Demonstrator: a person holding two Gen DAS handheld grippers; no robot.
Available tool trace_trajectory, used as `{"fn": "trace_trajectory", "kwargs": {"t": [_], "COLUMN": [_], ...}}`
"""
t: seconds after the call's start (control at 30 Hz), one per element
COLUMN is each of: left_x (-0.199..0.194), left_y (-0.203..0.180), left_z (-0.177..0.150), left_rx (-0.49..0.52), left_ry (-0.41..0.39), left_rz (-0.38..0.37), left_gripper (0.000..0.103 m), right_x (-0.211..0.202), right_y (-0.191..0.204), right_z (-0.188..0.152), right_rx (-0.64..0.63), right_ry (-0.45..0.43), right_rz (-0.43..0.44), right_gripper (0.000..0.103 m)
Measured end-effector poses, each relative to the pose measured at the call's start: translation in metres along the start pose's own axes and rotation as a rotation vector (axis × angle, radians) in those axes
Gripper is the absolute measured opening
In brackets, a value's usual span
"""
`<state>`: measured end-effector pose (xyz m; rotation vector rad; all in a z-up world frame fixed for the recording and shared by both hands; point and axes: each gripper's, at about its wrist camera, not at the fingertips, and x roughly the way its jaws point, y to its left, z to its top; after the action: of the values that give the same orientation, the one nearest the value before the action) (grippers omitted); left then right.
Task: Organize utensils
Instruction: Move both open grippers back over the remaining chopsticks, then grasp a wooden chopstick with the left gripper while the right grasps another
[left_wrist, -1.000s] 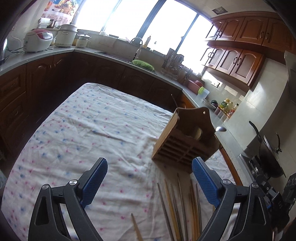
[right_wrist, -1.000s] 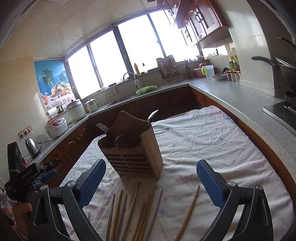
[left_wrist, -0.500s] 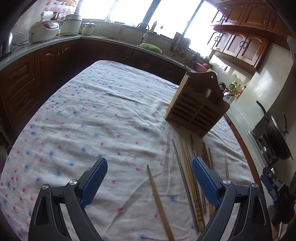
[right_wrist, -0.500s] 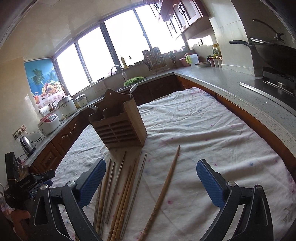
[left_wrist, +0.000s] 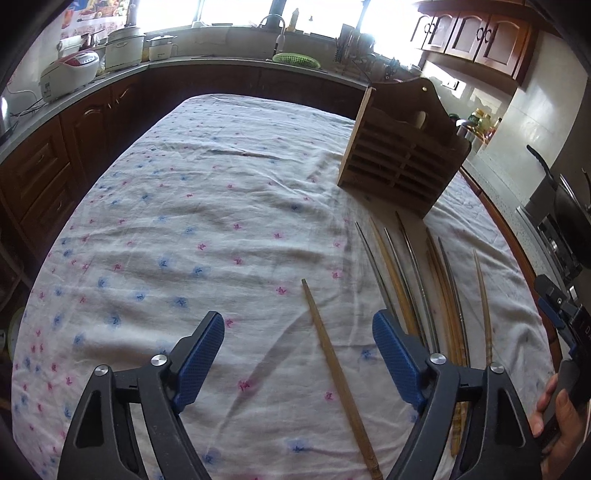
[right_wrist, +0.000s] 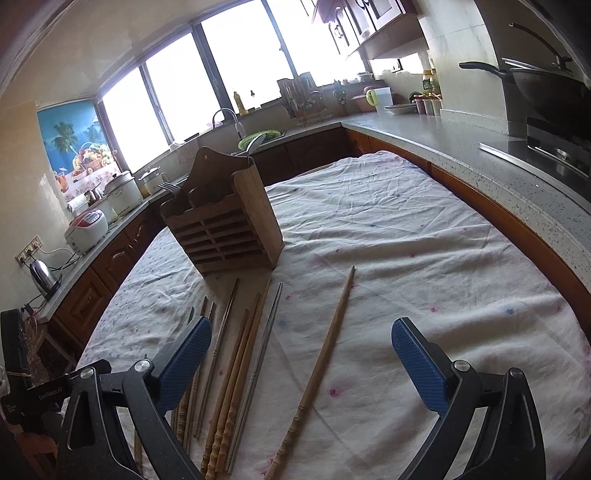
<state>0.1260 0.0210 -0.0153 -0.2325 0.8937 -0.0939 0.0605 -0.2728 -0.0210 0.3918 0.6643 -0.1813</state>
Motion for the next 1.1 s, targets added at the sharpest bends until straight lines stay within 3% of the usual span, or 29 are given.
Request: {"fn": "trace_trajectory", "kwargs": {"t": [0.07,0.27,0.33,0.43,0.53,0.7,0.8,1.1], "left_x": [0.008,0.031,0.038,0.049,0.052,0.057,0.057,0.035], "left_y": [-0.005,-0.012,-0.015,-0.018,-0.023,-0.024,-0.020,-0.014], "left_z": [0.001,0.007,0.009,0.008,0.008,0.007,0.007,0.014], "left_rx": [0.017,0.028,0.031,0.043,0.072,0.094,0.084,0.051], "left_ry": [0.025,0.097,0.112,0.134,0.115,0.090,0.087,0.059], "left_rz": [0.005,0.005,0.002,0.003,0.021,0.040,0.016,-0.090], "left_gripper": [0.067,0.047,0.038,0.029,0.028,0.009,0.007,0.004], "right_x": [0.007,0.037,0.051,0.071,0.094,0.124,0.127,0.084], "right_y": [-0.001,-0.008,-0.011,-0.016,-0.020,-0.023,-0.018,-0.002], "right_z": [0.002,0.008,0.012,0.018,0.025,0.029,0.029,0.031], "right_rx": [-0.007,-0.027,-0.024,-0.027,-0.050,-0.094,-0.122,-0.076], "right_ry": [0.016,0.094,0.125,0.164,0.203,0.250,0.252,0.193], "right_rz": [-0.012,-0.048,-0.056,-0.085,-0.129,-0.196,-0.201,-0.053], "right_gripper": [0.096,0.072,0.058,0.050,0.043,0.025,0.010,0.005]}}
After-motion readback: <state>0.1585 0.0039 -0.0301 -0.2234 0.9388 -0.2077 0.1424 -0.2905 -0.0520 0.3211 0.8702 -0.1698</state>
